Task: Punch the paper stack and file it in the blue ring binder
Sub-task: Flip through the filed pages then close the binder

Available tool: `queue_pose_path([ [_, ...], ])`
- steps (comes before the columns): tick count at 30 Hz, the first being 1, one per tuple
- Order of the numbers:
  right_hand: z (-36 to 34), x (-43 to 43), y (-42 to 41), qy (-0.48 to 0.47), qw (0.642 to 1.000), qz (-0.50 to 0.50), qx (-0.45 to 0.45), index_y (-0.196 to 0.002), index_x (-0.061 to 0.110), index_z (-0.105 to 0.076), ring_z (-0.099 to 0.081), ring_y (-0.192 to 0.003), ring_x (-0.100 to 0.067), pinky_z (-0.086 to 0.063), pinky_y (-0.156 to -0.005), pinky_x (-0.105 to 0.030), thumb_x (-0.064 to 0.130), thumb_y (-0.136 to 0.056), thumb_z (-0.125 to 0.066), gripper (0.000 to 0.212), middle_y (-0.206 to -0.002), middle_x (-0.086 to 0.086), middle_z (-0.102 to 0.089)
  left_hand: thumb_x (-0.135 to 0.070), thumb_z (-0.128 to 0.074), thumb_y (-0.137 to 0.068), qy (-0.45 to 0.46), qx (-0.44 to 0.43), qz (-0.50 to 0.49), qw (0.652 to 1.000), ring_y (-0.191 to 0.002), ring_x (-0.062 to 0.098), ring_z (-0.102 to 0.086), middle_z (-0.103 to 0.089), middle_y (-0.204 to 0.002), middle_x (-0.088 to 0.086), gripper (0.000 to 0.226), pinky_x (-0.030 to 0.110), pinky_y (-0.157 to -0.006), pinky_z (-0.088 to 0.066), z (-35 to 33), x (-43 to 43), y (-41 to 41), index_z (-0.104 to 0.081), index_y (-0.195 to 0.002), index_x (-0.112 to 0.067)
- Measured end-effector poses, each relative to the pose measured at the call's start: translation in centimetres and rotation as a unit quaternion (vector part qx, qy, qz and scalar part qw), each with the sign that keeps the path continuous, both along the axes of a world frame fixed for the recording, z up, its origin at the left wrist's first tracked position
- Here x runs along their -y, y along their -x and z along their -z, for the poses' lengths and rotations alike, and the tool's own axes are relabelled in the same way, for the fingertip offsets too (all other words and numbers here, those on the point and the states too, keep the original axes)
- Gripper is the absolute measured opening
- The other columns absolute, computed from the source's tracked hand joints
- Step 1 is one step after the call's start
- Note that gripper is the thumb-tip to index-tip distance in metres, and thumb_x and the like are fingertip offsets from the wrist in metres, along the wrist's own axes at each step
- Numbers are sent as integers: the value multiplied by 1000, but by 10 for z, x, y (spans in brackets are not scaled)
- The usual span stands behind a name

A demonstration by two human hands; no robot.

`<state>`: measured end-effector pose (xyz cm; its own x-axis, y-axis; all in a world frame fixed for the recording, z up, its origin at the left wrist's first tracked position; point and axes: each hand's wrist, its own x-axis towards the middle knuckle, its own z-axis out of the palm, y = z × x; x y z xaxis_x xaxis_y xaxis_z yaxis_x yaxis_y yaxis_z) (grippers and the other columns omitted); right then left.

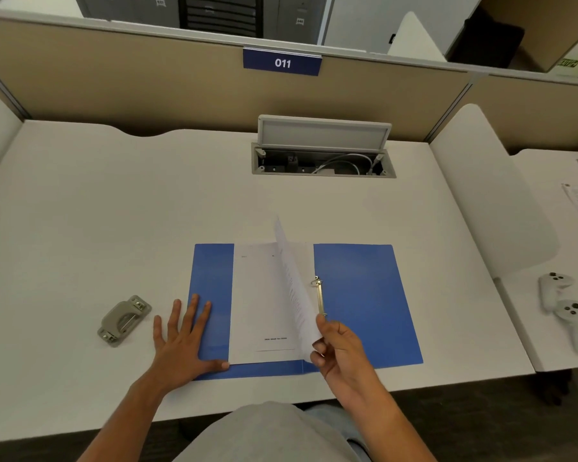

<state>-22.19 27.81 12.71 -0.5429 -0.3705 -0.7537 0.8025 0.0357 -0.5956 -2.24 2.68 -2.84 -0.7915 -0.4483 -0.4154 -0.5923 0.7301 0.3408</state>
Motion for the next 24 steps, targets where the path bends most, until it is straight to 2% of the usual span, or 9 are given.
queue_pose_path([
  [3,-2,-4,2,50,997,15,64,-122,1,-67,-47,-58,-11,-41,-44,-20,30,-79,-79,53,-73,-7,-62,-111,-40,-56,3,0,0,1000,-158,30,32,30,-173,-8,143,67,-122,17,-1,0,0,15,-165,-36],
  [5,-2,-7,2,61,995,18,82,-129,2,-65,-46,-58,-11,-42,-44,-19,31,-80,-79,58,-74,-8,-64,-111,-40,-56,6,0,-2,1000,-159,30,31,29,-173,-8,143,67,-122,17,0,0,0,15,-165,-36],
  [8,-4,-8,3,70,992,33,98,-126,4,-66,-45,-59,-12,-42,-44,-19,33,-78,-82,58,-80,-10,-58,-110,-40,-57,17,-8,1,1000,-160,32,27,25,-175,-6,142,67,-122,16,2,0,-1,12,-166,-36],
  [11,-2,-12,5,70,992,42,100,-119,6,-66,-48,-55,-11,-43,-44,-19,34,-81,-80,50,-72,-8,-59,-110,-40,-57,17,-11,3,1000,-160,32,25,23,-176,-5,141,68,-122,15,3,0,0,11,-166,-36],
  [16,2,-24,11,69,991,33,105,-128,5,-63,-52,-52,-12,-45,-44,-19,35,-82,-77,56,-70,-9,-60,-111,-38,-56,14,-12,-3,1000,-158,30,32,30,-173,-9,141,65,-122,19,-2,-1,1,15,-165,-38],
  [18,7,-23,16,59,993,24,103,-127,3,-63,-52,-51,-12,-45,-44,-20,34,-82,-79,56,-71,-9,-59,-110,-41,-58,-11,-14,-27,999,-159,27,31,28,-173,-14,136,63,-122,20,-3,0,4,11,-165,-43],
  [20,13,-21,21,34,996,11,83,-125,2,-64,-51,-52,-13,-44,-45,-21,33,-81,-81,56,-73,-10,-56,-103,-45,-65,-20,-29,-73,997,-163,28,17,11,-176,-16,122,63,-125,14,-7,-2,9,-9,-166,-46],
  [22,17,-27,30,-1,999,5,44,-116,3,-66,-48,-52,-12,-43,-45,-23,33,-82,-82,49,-70,-9,-53,-88,-53,-75,10,-73,-136,988,-160,34,-15,-24,-174,-11,91,66,-123,-12,-18,-13,17,-43,-155,-46],
  [24,22,-42,46,-45,999,26,-3,-103,5,-66,-46,-52,-13,-43,-46,-25,32,-89,-81,34,-66,-8,-54,-65,-69,-85,52,-134,-225,964,-140,36,-43,-57,-153,-2,59,59,-105,-38,-30,-30,27,-66,-136,-35],
])
